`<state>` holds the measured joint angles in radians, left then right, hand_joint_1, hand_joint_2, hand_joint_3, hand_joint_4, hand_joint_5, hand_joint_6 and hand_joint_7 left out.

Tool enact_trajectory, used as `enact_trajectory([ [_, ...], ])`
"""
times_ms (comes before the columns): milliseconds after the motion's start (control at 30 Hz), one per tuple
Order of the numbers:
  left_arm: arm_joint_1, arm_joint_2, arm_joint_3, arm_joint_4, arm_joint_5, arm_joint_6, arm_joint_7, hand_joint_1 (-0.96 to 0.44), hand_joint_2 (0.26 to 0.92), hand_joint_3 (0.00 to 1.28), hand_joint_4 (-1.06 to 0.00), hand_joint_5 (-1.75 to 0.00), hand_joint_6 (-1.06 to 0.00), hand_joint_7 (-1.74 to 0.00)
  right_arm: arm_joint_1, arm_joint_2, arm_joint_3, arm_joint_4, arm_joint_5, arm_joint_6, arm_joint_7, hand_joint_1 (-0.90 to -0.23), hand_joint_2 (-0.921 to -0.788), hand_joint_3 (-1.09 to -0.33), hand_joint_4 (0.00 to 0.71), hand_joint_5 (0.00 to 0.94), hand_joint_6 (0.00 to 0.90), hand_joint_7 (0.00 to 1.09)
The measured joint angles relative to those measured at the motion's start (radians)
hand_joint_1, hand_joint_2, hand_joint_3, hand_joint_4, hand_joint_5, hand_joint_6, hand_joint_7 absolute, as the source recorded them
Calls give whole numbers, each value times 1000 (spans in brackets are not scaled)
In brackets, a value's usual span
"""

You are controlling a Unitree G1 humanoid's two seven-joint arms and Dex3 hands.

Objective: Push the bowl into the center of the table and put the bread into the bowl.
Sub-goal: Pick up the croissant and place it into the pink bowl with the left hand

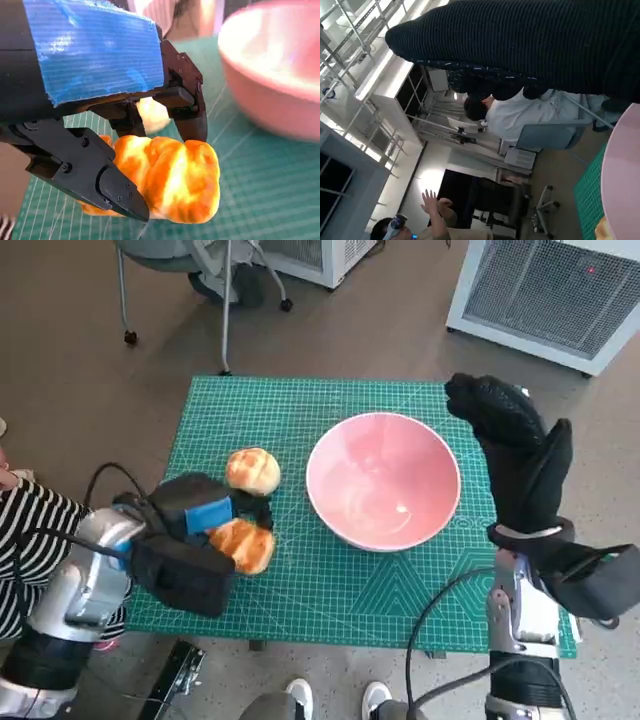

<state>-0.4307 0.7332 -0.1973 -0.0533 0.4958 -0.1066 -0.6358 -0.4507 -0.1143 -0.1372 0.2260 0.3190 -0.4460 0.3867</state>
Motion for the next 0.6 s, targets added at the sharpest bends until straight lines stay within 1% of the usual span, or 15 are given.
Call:
enact_trajectory([
  [300, -88, -1, 54, -81, -44, 53, -16, 1, 908, 12, -829, -964, -658, -1181, 0, 3, -4, 6, 2, 0, 7, -688, -921, -666, 173, 0, 102, 385],
  [600, -188, -39, 63, -112, -65, 85, -12, 1, 902, 5, -857, -938, -673, -1161, 0, 5, -5, 9, 20, 0, 13, -688, -921, -667, 173, 0, 102, 385],
])
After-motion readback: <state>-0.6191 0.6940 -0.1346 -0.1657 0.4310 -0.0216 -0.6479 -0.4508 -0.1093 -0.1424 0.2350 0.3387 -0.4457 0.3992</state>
